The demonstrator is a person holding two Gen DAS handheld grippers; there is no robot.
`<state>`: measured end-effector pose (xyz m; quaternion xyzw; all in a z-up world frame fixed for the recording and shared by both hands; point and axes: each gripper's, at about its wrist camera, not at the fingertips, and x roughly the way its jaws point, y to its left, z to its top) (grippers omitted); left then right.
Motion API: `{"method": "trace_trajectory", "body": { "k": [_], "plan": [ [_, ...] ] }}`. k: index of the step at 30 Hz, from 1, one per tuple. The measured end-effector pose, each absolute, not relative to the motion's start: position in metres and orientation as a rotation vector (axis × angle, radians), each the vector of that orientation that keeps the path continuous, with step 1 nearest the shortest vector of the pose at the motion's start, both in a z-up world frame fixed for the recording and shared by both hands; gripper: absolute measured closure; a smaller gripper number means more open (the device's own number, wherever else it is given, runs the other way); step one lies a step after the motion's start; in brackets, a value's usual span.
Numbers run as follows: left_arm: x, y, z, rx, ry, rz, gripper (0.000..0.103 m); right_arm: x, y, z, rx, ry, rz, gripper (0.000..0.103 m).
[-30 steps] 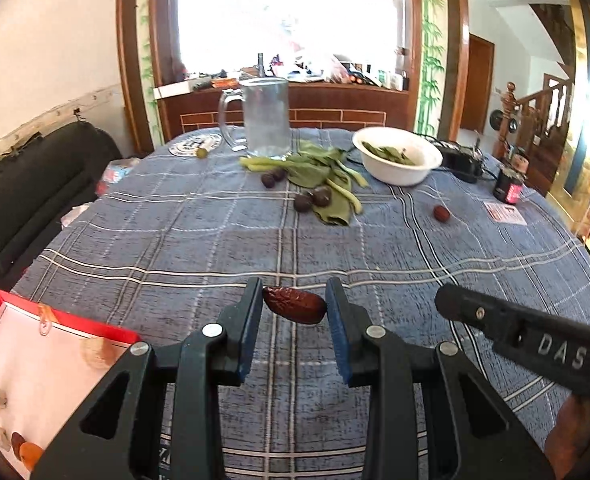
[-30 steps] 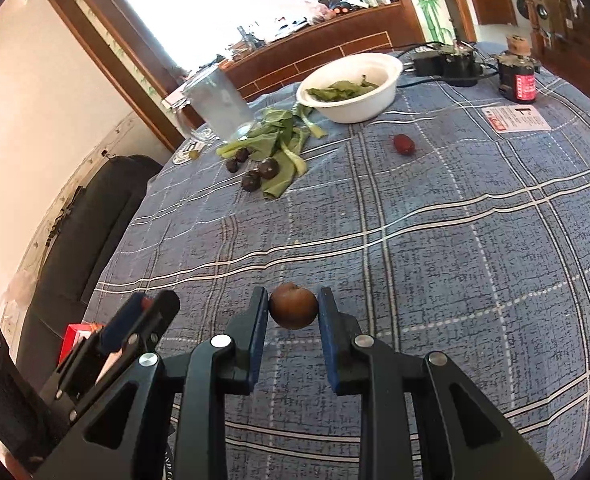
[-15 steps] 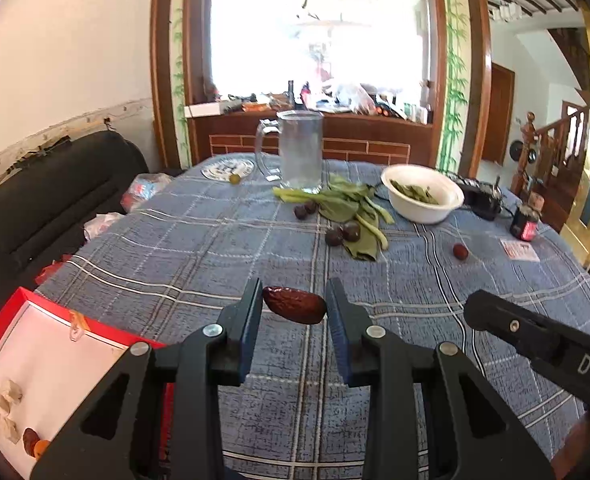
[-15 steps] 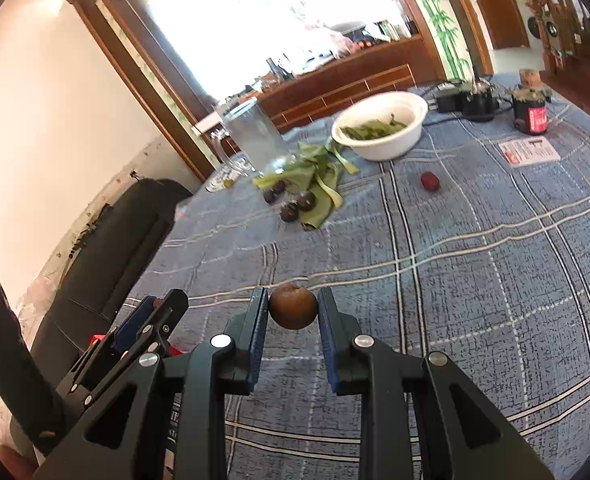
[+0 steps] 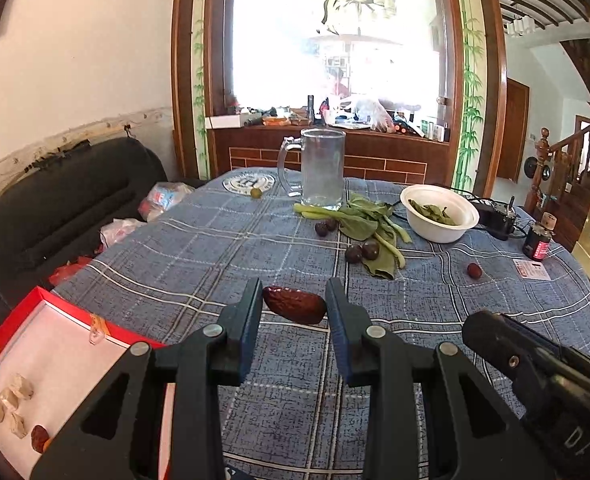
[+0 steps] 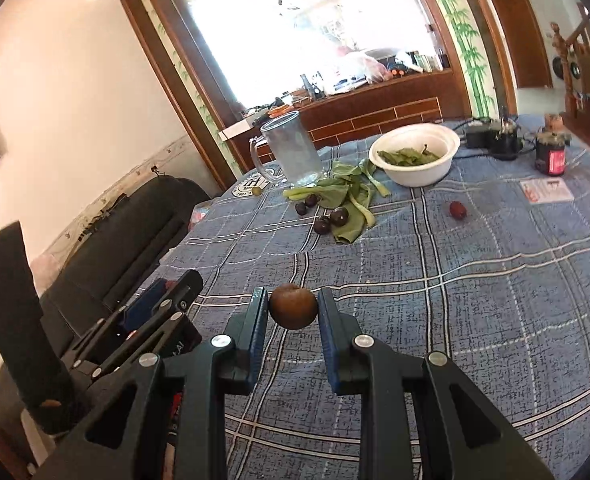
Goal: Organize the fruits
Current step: 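Carry the red date and brown fruit over the red tray with both tools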
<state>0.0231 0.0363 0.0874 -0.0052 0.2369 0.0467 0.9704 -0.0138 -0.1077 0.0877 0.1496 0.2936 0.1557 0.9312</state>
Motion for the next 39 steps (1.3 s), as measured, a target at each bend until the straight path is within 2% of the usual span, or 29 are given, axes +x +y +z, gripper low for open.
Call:
{"method": "trace_trajectory", "body": {
  "k": [12,27,39],
  "plan": [
    [0.019,0.054,0.082,-0.033,0.485,0.195,0.068,-0.021,-0.100,0.090,0.314,0.592,0.355,0.079],
    [-0.088,0.133,0.142,-0.031,0.375,0.287,0.069,-0.038,-0.079,0.095,0.315,0.567,0.365,0.079],
    [-0.142,0.209,0.142,-0.054,0.356,0.428,0.069,-0.096,0.044,0.086,0.260,0.685,0.586,0.079]
  ]
}}
